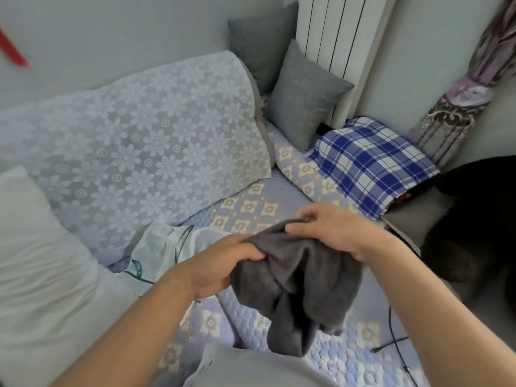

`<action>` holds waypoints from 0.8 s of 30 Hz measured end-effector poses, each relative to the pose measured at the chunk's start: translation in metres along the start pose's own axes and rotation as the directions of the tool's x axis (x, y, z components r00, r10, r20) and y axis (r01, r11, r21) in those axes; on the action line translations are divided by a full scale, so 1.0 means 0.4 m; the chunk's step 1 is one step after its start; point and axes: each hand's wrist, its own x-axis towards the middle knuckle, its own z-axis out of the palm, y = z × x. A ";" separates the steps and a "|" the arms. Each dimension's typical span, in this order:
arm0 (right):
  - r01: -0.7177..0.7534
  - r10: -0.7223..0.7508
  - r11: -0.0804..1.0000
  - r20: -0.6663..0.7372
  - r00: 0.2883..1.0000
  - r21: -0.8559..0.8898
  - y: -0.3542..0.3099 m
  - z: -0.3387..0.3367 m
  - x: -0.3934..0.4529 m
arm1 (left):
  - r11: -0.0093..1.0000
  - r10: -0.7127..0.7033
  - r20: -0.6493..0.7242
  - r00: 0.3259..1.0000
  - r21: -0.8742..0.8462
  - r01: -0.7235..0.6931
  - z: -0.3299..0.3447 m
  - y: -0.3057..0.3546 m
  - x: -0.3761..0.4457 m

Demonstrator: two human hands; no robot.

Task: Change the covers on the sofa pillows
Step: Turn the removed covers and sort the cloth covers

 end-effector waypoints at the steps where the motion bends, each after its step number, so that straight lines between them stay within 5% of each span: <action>1: 0.026 -0.072 0.978 -0.217 0.973 -0.205 0.015 -0.006 0.015 | 0.994 -0.023 -0.002 1.000 -0.104 0.023 0.009 0.007 -0.004; 3: 0.079 -0.303 0.923 -0.584 0.753 -0.377 0.033 0.012 0.010 | 0.955 -0.052 -0.081 0.995 -0.295 0.026 0.022 0.020 -0.002; 5: 0.229 -0.272 0.959 -0.758 0.593 -0.165 0.029 0.057 -0.036 | 0.892 -0.070 -0.182 0.981 -0.452 -0.020 0.020 0.034 0.006; 7: 0.341 -0.206 0.939 -0.739 0.641 0.035 0.031 0.123 -0.082 | 0.841 -0.087 -0.233 0.969 -0.539 -0.054 0.015 0.039 0.008; 10: 0.306 -0.277 0.951 -0.582 0.764 -0.050 0.070 0.213 -0.082 | 0.811 -0.109 -0.237 0.965 -0.583 -0.051 0.014 0.037 0.004; 12: 0.183 -0.126 0.976 -0.381 0.916 0.116 0.110 0.235 -0.044 | 0.798 -0.127 -0.256 0.958 -0.601 -0.054 0.013 0.033 0.003; 14: 0.052 -0.022 0.946 -0.099 0.995 0.319 0.145 0.245 -0.012 | 0.784 -0.156 -0.284 0.946 -0.618 -0.056 0.006 0.027 0.001; 17: 0.116 -0.131 0.966 0.049 0.990 0.231 0.178 0.274 0.019 | 0.775 -0.151 -0.316 0.937 -0.626 -0.087 -0.015 0.024 -0.005; 21: 0.315 -0.316 0.949 -0.119 0.941 -0.029 0.174 0.316 0.064 | 0.787 -0.148 -0.290 0.945 -0.614 -0.065 -0.038 0.017 -0.025; 24: 0.485 -0.534 0.833 -0.156 0.831 -0.267 0.162 0.312 0.101 | 0.802 -0.147 -0.302 0.942 -0.594 -0.066 -0.053 0.016 -0.040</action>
